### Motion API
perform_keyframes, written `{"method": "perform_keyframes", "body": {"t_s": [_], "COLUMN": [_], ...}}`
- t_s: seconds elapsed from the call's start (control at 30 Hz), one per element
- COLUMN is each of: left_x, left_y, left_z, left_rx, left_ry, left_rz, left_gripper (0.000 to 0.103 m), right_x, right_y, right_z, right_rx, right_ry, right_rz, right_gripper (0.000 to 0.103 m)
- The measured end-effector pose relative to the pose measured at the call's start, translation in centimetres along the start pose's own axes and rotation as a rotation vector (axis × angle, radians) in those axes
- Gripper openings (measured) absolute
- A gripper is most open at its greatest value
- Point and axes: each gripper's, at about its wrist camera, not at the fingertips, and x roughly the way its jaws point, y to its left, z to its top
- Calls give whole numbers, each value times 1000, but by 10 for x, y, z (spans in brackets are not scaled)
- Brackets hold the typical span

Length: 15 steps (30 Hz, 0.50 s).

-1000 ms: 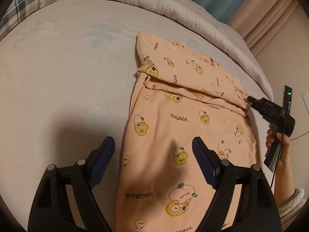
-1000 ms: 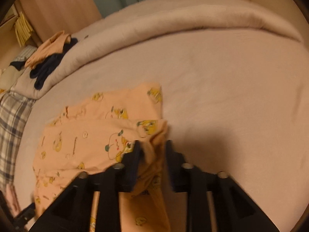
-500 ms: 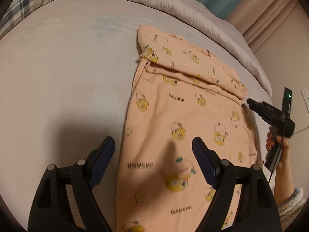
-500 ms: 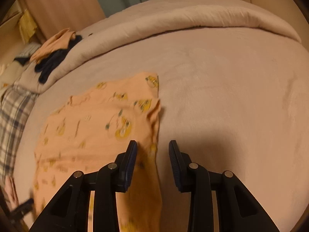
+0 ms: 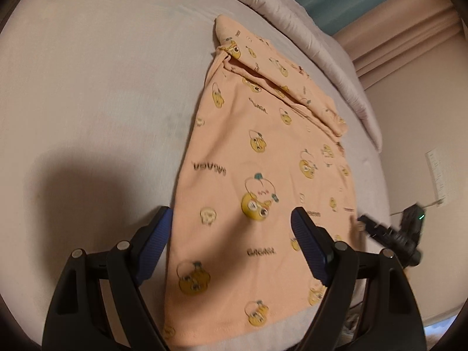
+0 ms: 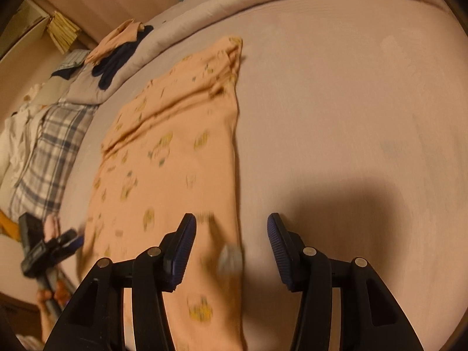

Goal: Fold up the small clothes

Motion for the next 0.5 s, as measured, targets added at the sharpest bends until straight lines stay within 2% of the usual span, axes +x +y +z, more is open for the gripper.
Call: {"method": "perform_keyframes", "body": {"t_s": [0.07,0.23,0.37,0.5], "left_x": [-1,-8,-12,-15], "left_y": [9,20,22,25], "left_z": [-4,-11,-15,-20], "left_rx": [-48,-116,-114,-112], "left_ry": [24,44,64,75], "left_rz": [-63,-155,-179,-205], "left_gripper": [82,82,82,82], "right_x": [-2,-4,0,2], "right_y": [-2,-3,1,1], "right_z": [-7,-27,-38,-39], "right_rx": [9,26,9,19], "right_ry": [17,51,122,153], "right_rz": [21,90,157,204], "right_gripper": [51,51,51,51]}}
